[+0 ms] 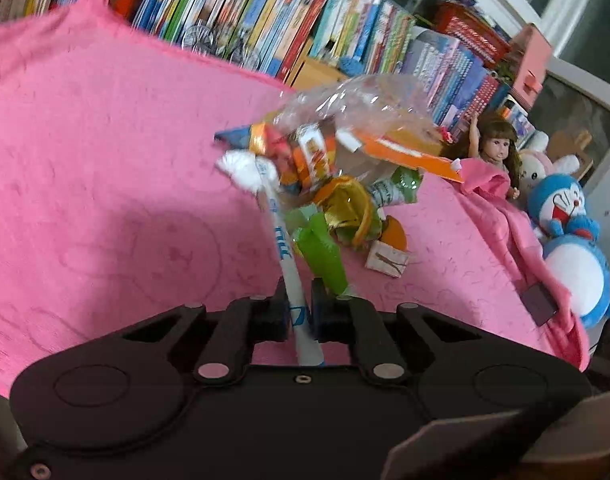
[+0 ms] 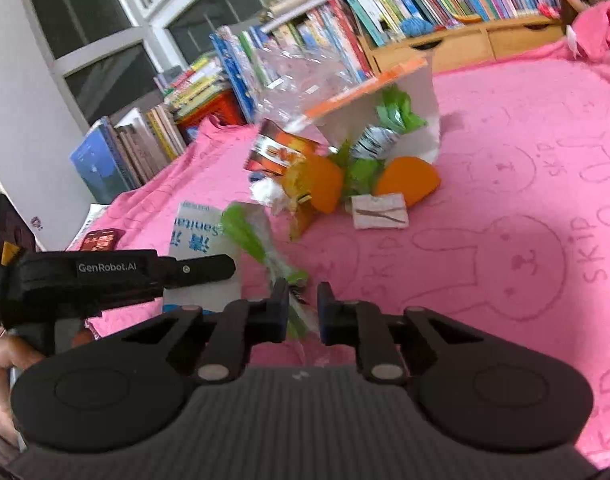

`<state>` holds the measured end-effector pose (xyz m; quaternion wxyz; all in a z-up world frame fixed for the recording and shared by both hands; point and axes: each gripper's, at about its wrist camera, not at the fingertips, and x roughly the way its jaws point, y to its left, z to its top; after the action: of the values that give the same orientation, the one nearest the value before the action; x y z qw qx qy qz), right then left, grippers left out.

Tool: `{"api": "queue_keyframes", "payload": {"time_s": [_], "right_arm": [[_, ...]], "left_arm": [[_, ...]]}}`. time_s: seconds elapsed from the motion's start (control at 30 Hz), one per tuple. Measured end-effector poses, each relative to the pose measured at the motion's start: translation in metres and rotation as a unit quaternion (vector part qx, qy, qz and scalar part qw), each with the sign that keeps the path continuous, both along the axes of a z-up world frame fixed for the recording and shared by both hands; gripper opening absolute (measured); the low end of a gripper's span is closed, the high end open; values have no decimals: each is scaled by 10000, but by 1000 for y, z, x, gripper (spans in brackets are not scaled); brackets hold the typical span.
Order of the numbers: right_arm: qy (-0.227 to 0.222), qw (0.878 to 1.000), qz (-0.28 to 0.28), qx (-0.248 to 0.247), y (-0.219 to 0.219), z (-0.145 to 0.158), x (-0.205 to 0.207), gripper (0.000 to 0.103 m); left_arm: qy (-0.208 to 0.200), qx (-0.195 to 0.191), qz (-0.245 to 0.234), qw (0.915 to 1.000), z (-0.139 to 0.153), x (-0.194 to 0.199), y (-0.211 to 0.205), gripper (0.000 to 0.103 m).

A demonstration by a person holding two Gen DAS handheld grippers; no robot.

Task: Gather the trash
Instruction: 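Grasp the white paper packet with the left gripper while the right gripper holds the green wrapper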

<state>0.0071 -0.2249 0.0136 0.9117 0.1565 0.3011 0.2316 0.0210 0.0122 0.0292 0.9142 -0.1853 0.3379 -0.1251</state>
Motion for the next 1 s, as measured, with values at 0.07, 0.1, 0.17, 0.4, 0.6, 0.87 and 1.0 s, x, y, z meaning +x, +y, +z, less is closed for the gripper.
{"api": "queue_keyframes", "payload": {"time_s": [0.07,0.1,0.17,0.4,0.6,0.87,1.0], "right_arm": [[-153,9994,-51,-290,9,3,0,51],[-236,9987,-42,-455,14,4,0,54],[-391,9956,-16,-851,28,5,2,60],[-445,9844,153,-1698,66,-7,4,33],[-695,9837,75,-1654,67,-1,-16,32],[-959,9836,-281,-1501,58,11,-43,32],[-931,9856,-386,-1362,55,11,-49,32]], "left_arm": [[-176,213,21,9996,8,-6,0,8],[-246,303,20,9992,11,-10,0,8],[-296,383,30,9988,17,-14,0,8],[-305,594,95,9977,20,-26,6,7],[-362,510,41,9980,18,-33,14,7],[-497,554,34,9972,21,-48,20,7],[-536,599,56,9967,24,-54,22,6]]}}
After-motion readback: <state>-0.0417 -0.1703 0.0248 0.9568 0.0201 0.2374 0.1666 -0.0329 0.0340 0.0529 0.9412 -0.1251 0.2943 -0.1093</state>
